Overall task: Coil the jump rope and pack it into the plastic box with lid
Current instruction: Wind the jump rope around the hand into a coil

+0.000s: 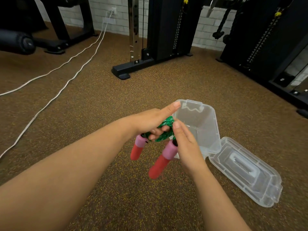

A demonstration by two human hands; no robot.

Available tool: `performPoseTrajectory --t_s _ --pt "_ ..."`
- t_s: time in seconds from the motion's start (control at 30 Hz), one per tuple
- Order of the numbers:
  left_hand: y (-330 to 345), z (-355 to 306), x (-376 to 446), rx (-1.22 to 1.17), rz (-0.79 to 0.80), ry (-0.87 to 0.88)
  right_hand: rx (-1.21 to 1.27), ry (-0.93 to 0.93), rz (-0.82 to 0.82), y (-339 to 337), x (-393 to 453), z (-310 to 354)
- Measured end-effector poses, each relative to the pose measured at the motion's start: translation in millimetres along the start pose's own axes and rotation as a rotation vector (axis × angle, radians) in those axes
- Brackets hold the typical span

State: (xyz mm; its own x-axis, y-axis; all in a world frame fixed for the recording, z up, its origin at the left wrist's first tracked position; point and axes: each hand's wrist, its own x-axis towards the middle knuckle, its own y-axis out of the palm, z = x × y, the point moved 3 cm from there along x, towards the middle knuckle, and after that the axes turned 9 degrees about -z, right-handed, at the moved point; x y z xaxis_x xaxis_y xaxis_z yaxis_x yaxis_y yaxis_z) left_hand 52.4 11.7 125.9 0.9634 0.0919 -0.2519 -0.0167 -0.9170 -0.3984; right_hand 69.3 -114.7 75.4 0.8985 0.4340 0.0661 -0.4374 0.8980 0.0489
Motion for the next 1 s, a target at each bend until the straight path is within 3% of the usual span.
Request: performPoseTrajectory --t_s 0.23,0.37,0.5,0.87,1.0 --pt "0 8 -2 -0.405 0.297 -0.142 0.255 0.173 0.208 11 -9 6" --pt "-1 16 -4 -0.581 0.478 -0.094 0.279 0.199 0.169 3 -3 1" --pt "-4 23 -5 -0.566 0.556 -0.086 0.179 0.202 0.116 0 -1 -5" --pt "-14 36 4 -0.412 0.121 -0.161 -0.157 0.127 -0.206 2 5 -19" --pt "-11 22 15 0.069 -0.202 0.015 -0.086 0.104 -0.339 -1 4 -18"
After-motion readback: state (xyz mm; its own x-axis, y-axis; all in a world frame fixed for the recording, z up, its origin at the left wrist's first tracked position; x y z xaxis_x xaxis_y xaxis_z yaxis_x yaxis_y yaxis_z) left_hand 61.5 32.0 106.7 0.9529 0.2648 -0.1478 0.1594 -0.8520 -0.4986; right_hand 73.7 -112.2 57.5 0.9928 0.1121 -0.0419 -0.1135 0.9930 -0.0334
